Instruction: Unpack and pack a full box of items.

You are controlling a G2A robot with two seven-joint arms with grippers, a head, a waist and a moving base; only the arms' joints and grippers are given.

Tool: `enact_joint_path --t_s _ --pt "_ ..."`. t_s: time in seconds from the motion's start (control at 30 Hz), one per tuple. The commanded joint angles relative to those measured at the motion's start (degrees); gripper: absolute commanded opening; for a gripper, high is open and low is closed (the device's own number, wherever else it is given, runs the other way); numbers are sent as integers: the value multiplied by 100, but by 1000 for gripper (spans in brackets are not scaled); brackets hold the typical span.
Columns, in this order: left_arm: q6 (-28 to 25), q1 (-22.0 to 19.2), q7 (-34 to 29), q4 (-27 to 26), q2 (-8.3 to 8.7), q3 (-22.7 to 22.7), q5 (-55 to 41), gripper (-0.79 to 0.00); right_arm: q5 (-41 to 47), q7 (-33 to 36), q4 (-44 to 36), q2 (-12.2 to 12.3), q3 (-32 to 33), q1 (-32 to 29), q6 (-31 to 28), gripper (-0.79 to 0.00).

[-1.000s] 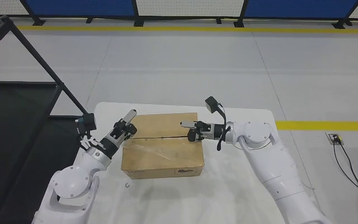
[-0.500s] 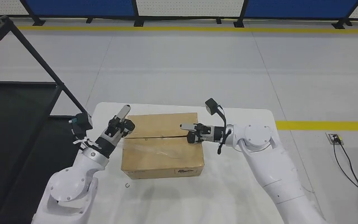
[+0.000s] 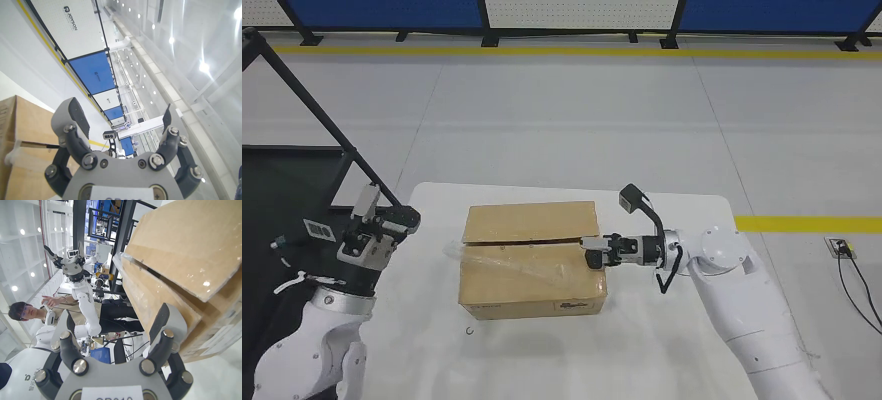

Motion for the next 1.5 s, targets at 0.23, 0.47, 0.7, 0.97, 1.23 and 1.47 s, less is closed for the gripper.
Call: enact_joint_path --t_s 0.23,0.47,0.7,0.97,1.23,1.47 --pt "-521 1077 -216 -32 -7 -1046 -531 0 56 210 -181 55 -118 -48 -63 0" --pt "-560 1481 -422 282 -18 -1224 -653 0 191 322 -369 103 -167 -181 -239 0" --pt "-512 1423 -448 392 -23 -849 -342 0 142 238 -463 152 -227 -219 204 0" --pt "-495 1306 -446 413 -24 -656 -259 0 -369 -69 -783 185 -496 -244 740 0" --pt "-540 1375 -427 415 -31 -659 -328 0 -1025 -519 -1154 175 -881 -174 1136 0" --pt "-575 1440 -377 415 -37 -692 -364 0 -949 -726 -1049 105 -1155 54 1246 0"
